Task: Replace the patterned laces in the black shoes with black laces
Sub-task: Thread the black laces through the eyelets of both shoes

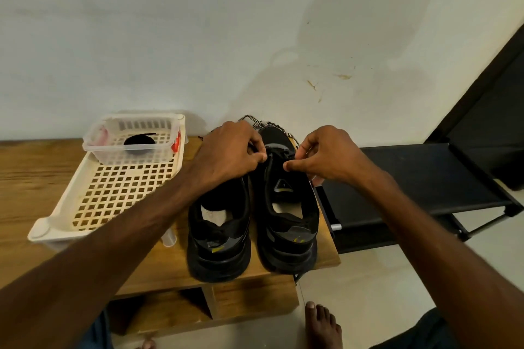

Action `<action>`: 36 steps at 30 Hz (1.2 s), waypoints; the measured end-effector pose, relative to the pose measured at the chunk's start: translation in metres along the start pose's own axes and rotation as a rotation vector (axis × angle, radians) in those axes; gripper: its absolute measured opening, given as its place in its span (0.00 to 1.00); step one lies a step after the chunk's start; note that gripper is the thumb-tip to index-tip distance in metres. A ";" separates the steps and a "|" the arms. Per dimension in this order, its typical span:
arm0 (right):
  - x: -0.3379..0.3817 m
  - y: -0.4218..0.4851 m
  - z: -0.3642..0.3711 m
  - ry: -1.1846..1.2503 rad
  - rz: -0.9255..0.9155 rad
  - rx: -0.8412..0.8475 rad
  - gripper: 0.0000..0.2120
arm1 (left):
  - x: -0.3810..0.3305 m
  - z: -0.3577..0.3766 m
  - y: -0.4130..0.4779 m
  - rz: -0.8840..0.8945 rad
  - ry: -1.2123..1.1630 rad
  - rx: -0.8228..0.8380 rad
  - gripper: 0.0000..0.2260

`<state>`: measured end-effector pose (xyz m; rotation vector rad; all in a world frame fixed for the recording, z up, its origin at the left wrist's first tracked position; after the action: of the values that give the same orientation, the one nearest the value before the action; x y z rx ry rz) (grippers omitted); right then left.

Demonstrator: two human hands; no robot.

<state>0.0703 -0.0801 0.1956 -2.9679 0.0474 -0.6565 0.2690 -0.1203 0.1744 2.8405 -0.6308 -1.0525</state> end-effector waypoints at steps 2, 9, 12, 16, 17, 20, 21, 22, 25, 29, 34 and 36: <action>0.001 0.001 0.000 0.000 0.025 0.004 0.14 | 0.002 -0.004 0.003 -0.038 0.012 -0.019 0.02; 0.002 0.004 0.002 0.050 0.084 -0.002 0.15 | 0.010 -0.030 0.011 -0.098 -0.768 -0.157 0.08; 0.002 0.003 0.003 0.070 0.088 0.008 0.15 | 0.011 -0.026 0.011 -0.130 -0.837 -0.152 0.08; -0.004 0.002 -0.001 0.182 0.071 0.026 0.11 | 0.007 -0.020 0.011 -0.132 -0.734 -0.082 0.10; -0.008 0.003 -0.003 0.208 0.079 0.026 0.10 | 0.006 -0.019 0.010 -0.116 -0.695 -0.052 0.12; -0.019 0.008 -0.003 0.112 0.080 0.019 0.03 | 0.002 -0.017 0.005 -0.065 -0.586 -0.028 0.15; -0.021 0.009 -0.002 0.046 0.062 0.019 0.03 | 0.000 -0.017 0.004 -0.054 -0.566 -0.038 0.15; -0.024 0.011 0.000 -0.008 0.043 0.021 0.04 | -0.001 -0.016 0.004 -0.049 -0.565 -0.047 0.14; -0.027 0.013 0.004 -0.059 -0.005 0.039 0.07 | -0.001 -0.018 0.004 -0.050 -0.616 -0.068 0.15; -0.025 0.016 0.010 -0.131 -0.063 0.018 0.09 | -0.007 -0.021 0.003 -0.022 -0.728 -0.114 0.17; -0.024 0.019 0.013 -0.158 -0.108 0.003 0.11 | -0.013 -0.024 0.002 -0.048 -0.895 -0.127 0.17; -0.026 0.020 0.014 -0.161 -0.123 -0.014 0.09 | -0.015 -0.025 0.004 -0.059 -0.920 -0.162 0.16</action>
<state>0.0527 -0.0969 0.1701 -3.0451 -0.1449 -0.4284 0.2733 -0.1206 0.2035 2.1219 -0.4408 -2.2949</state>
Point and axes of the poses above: each hand's wrist, its own y-axis towards the middle knuckle, its own z-axis out of the palm, x = y × z, the point moved 1 cm from there along y, towards the middle knuckle, and after that the axes turned 13 degrees about -y, right-handed, at the moved point
